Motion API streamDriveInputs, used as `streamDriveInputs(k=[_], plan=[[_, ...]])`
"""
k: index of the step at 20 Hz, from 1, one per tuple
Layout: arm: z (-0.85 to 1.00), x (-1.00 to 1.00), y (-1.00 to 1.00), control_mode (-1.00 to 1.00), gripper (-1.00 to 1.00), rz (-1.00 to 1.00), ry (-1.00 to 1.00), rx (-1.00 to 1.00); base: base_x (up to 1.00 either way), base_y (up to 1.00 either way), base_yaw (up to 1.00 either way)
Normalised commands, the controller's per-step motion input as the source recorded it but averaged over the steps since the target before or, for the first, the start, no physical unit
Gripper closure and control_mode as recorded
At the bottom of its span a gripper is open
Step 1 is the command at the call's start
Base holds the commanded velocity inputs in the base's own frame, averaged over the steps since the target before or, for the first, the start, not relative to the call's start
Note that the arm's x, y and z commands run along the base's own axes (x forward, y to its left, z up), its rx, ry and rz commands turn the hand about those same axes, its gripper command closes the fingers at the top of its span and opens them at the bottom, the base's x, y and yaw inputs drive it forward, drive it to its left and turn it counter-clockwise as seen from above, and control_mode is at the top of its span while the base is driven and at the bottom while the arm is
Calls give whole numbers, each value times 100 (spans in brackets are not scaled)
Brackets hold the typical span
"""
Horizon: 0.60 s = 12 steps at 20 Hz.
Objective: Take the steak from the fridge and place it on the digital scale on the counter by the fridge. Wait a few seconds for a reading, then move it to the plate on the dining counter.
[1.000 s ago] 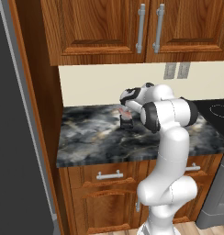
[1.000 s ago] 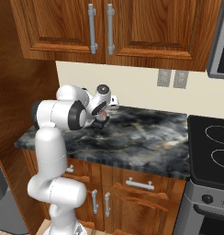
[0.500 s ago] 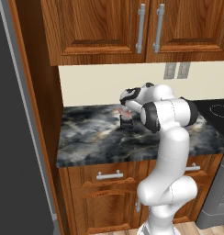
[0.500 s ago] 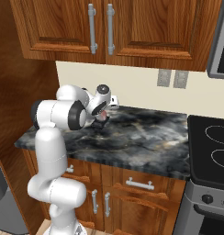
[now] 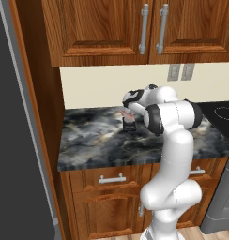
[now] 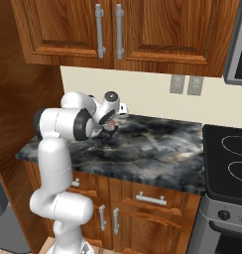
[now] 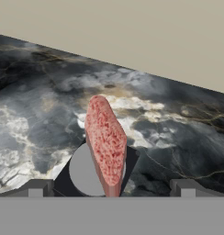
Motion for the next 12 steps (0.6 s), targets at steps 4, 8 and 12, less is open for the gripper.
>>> streamDriveInputs(k=[4, 8, 12], plan=[[0, 0, 0, -100, -100, 0, 0, 0, 0, 0, 0], [0, 0, 0, -100, -100, 0, 0, 0, 0, 0, 0], [0, 0, 0, -100, -100, 0, 0, 0, 0, 0, 0]])
